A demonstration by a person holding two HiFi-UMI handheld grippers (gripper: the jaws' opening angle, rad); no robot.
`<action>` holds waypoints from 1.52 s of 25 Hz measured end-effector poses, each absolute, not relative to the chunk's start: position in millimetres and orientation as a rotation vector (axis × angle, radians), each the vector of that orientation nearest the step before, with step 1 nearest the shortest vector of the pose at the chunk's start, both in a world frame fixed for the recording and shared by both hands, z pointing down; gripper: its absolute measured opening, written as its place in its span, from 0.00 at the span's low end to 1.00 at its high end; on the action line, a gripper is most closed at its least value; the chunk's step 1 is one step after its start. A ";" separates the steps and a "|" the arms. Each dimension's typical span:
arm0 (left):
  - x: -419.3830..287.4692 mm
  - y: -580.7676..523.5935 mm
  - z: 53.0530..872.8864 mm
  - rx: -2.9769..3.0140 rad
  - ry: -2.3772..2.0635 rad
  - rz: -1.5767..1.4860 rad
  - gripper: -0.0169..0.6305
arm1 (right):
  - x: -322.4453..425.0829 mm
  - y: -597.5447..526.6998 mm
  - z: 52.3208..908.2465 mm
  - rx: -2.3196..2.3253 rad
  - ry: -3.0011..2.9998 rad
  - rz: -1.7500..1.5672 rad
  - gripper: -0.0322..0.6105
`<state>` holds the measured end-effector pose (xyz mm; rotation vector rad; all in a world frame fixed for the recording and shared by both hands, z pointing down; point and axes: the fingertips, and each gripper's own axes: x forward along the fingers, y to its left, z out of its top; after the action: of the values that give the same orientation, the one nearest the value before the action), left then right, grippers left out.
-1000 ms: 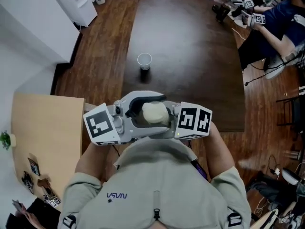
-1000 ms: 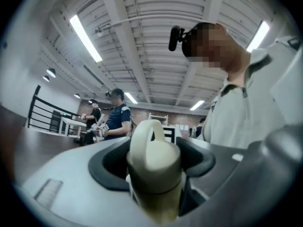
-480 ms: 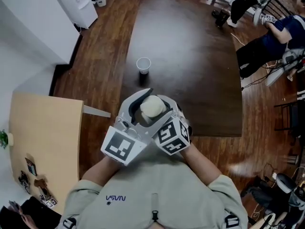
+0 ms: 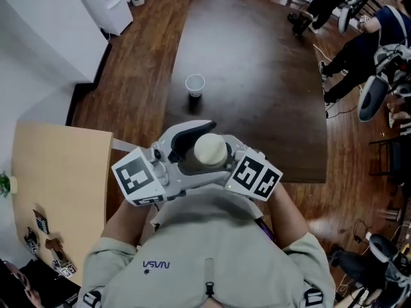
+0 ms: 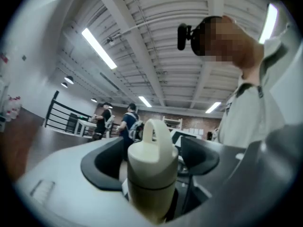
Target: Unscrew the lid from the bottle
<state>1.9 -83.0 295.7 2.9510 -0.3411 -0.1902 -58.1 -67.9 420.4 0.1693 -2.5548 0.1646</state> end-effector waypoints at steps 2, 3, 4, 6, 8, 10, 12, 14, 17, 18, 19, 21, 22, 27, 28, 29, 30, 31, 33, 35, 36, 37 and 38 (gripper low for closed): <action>-0.1 -69.2 286.1 2.955 -0.140 -0.237 0.61 | -58.8 -42.8 413.0 -0.070 -2.573 0.188 0.52; -0.3 -63.4 281.9 2.956 -0.052 -0.251 0.59 | -58.0 -32.1 409.3 -0.172 -2.574 0.200 0.52; -0.1 -58.4 278.3 2.954 0.021 -0.258 0.58 | -56.9 -22.6 406.0 -0.263 -2.573 0.213 0.52; 0.9 -50.8 273.8 2.947 0.124 -0.257 0.56 | -55.2 -7.4 401.1 -0.407 -2.563 0.242 0.52; 1.8 -45.5 272.6 2.944 0.191 -0.250 0.54 | -54.9 1.6 400.2 -0.492 -2.548 0.264 0.52; 2.9 -41.9 272.8 2.925 0.221 -0.221 0.50 | -55.7 3.3 402.0 -0.520 -2.540 0.269 0.52; 2.8 -43.2 273.4 2.921 0.207 -0.211 0.50 | -57.5 1.1 402.0 -0.514 -2.543 0.268 0.52; 3.1 -45.6 274.2 2.934 0.172 -0.204 0.50 | -58.0 -2.7 402.9 -0.481 -2.545 0.259 0.52; 5.9 -49.0 278.1 2.988 0.069 -0.174 0.50 | -57.0 -12.4 410.1 -0.374 -2.541 0.229 0.52; 7.4 -51.4 279.5 3.012 0.015 -0.161 0.50 | -56.4 -18.1 413.2 -0.321 -2.540 0.212 0.52; 9.2 -55.2 280.8 3.034 -0.051 -0.145 0.50 | -55.7 -25.5 416.0 -0.258 -2.541 0.192 0.52; 12.7 -65.8 283.4 3.064 -0.212 -0.114 0.50 | -54.3 -45.0 421.3 -0.095 -2.544 0.142 0.52; 13.7 -72.1 284.3 3.067 -0.306 -0.107 0.50 | -53.9 -56.0 423.9 0.000 -2.542 0.113 0.52; 7.8 -101.9 295.2 2.955 -0.860 -0.092 0.49 | -47.1 -110.4 436.2 0.549 -2.461 -0.038 0.52; 7.3 -106.6 299.5 2.922 -0.954 -0.074 0.49 | -44.1 -118.7 439.3 0.661 -2.435 -0.043 0.52; 7.4 -110.5 303.9 2.893 -1.031 -0.053 0.49 | -41.6 -125.1 442.8 0.762 -2.415 -0.034 0.52; 7.9 -113.2 308.3 2.873 -1.089 -0.029 0.49 | -40.4 -129.1 446.6 0.844 -2.405 -0.012 0.52; 8.2 -114.5 313.0 2.861 -1.131 0.000 0.49 | -40.8 -130.6 450.6 0.904 -2.405 0.016 0.52; 8.1 -113.9 322.4 2.851 -1.176 0.065 0.49 | -43.4 -129.0 458.5 0.963 -2.412 0.060 0.52; 8.4 -113.0 328.7 2.836 -1.188 0.094 0.49 | -42.6 -127.5 463.7 0.976 -2.408 0.070 0.52; 8.9 -113.1 330.1 2.828 -1.188 0.093 0.49 | -40.9 -127.9 464.9 0.978 -2.403 0.066 0.52; 9.6 -113.4 330.4 2.823 -1.188 0.086 0.49 | -39.2 -128.6 465.4 0.981 -2.399 0.061 0.52; 10.3 -113.7 329.9 2.822 -1.187 0.077 0.49 | -38.1 -129.2 465.2 0.984 -2.399 0.059 0.52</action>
<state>10.3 -113.7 329.9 2.8224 -1.1868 0.0768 -38.1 -129.2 465.2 0.9843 -2.3986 0.0593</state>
